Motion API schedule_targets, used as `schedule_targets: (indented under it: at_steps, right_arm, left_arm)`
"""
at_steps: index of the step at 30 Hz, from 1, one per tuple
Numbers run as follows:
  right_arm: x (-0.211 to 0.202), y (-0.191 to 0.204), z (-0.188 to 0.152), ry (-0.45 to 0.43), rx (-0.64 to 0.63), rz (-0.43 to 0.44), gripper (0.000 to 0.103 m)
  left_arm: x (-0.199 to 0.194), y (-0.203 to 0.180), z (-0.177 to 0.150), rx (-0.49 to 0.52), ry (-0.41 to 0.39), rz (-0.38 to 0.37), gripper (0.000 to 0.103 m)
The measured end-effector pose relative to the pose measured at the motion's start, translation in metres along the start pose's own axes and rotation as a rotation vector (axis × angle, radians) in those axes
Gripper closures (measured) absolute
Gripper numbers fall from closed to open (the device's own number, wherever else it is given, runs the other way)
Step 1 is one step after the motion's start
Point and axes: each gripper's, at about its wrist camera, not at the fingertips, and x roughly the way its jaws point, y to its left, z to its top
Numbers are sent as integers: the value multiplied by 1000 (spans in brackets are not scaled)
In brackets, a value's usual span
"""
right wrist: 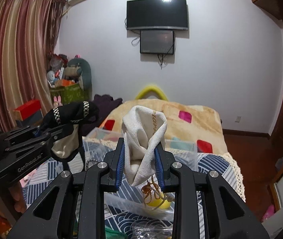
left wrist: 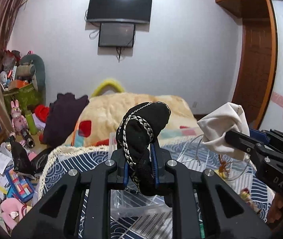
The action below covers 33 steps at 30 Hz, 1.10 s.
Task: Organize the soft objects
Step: 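Lift the hat into the clear box with the left tool while the right tool drops the white cloth in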
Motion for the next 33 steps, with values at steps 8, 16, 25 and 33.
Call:
schedule_targets:
  at_steps: [8,16,25,33]
  right_arm:
    - [30,-5,-13,127,34,23,78]
    - [55,-2,-28,253,31,42,77]
    - [47,0,-31,283,3,47,67]
    - [16,0,-21,194,-28,15,49]
  left_arm:
    - [44,1,-25,23,189,-16,85]
    - [54,-4,-34,32,268,-53,77]
    - [33,-8,-32,70,243,-69,48]
    - [-11,-15,-25,107,165,-89,37]
